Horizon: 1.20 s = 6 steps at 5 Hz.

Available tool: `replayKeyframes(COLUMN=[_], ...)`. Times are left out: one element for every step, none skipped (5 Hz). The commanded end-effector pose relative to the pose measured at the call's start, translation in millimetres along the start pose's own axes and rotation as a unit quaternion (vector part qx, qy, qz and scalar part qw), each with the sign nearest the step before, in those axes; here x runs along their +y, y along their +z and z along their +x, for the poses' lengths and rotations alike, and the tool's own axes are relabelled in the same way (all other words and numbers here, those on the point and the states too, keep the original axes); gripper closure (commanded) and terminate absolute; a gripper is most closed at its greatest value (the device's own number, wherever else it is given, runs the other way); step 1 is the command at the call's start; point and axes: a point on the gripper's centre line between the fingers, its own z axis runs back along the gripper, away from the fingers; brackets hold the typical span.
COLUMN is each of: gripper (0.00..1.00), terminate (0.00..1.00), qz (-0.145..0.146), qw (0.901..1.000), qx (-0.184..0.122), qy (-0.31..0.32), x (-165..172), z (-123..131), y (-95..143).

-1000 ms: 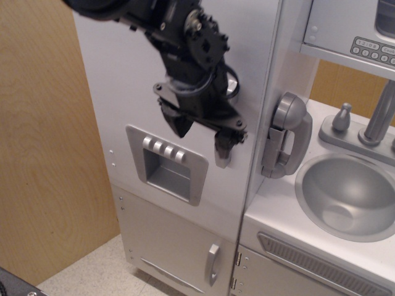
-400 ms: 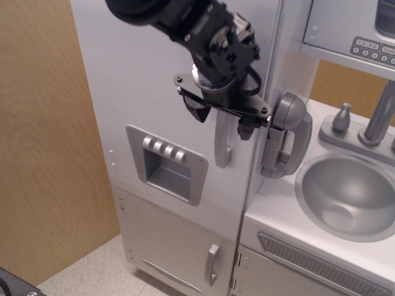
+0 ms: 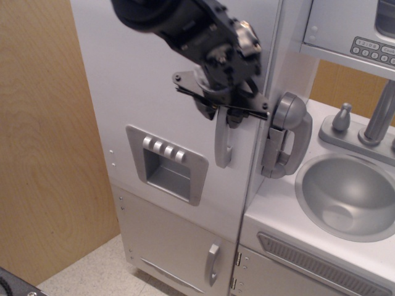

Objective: Open fridge

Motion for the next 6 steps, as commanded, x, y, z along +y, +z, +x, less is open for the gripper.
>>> replayKeyframes(gripper=[1.00, 1.00, 1.00, 0.00, 0.00, 0.00], terminate=[0.00, 0.00, 0.00, 0.00, 0.00, 0.00], qz=[-0.009, -0.034, -0.069, -0.101, -0.101, -0.097], qw=[0.9999, 0.9982, 0.9935, 0.9858, 0.9804, 0.9796], qx=[0.002, 0.031, 0.070, 0.122, 0.162, 0.165], qy=[-0.010, -0.038, -0.058, -0.054, -0.048, -0.062], x=[16, 27, 45, 61, 65, 68], z=[-8, -26, -39, -44, -57, -82], y=[19, 31, 44, 58, 65, 74])
